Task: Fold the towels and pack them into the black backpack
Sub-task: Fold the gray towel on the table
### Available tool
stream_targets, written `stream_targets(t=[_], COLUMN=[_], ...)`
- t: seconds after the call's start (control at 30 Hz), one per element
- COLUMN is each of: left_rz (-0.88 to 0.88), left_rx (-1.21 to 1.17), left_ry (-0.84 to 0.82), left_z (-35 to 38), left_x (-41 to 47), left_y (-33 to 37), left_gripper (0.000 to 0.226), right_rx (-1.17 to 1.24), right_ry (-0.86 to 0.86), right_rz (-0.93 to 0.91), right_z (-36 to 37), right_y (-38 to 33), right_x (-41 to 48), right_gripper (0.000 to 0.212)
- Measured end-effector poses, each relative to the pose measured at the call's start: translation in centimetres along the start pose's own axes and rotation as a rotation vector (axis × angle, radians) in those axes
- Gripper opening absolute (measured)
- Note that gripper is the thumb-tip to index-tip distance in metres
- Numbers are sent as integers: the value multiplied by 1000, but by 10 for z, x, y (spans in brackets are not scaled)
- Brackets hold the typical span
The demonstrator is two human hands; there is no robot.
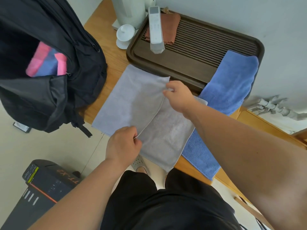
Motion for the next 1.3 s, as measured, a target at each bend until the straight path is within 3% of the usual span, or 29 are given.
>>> stream_targets(t=[0.13,0.23,0.33,0.47,0.6,0.83,0.93,1.03,1.13,1.3], left_rz=[285,351,328,231,123,49,40,68,101,82], left_rx=[87,77,47,21,32,-24,-102,-127,-153,-134], left_ry=[94,87,-23,-283,-436,-465,-381,-283,-338,-515], left_z=[-26,-23,-5,41,78,86,65,46,45,80], left_x=[-12,-21,-30,-36,-35,-35,-37,-40,-46,-45], left_y=[43,64,74,74,63,54,60,68,81,83], left_gripper=[30,22,20,13,11,11,8,16,21,4], right_rx=[70,109,116,79,1,2,116,151,106,11], right_ry=[128,268,323,229,128,112,195,329,405,181], right_rz=[-153,-168,-109,40,86,35,5,-12,-35,133], right_z=[-30,-52,-60,-46,-33,-42,-53,-65,-71,-54], right_y=[-17,-12,11,51,79,80,73,73,77,104], right_x=[-33,-58,-76,-77,-75,-80,-87,-93,-100,-92], right_gripper=[22,25,28,31,31,31,10,25,33,37])
Point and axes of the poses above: each hand's wrist, its own x-axis towards the middle knuckle, its own z-axis out of the palm, y = z × x, the point moved 4 cm from there along x, towards the middle knuckle, and after that the axes turned 3 degrees about -x, right-handed, at the moved point
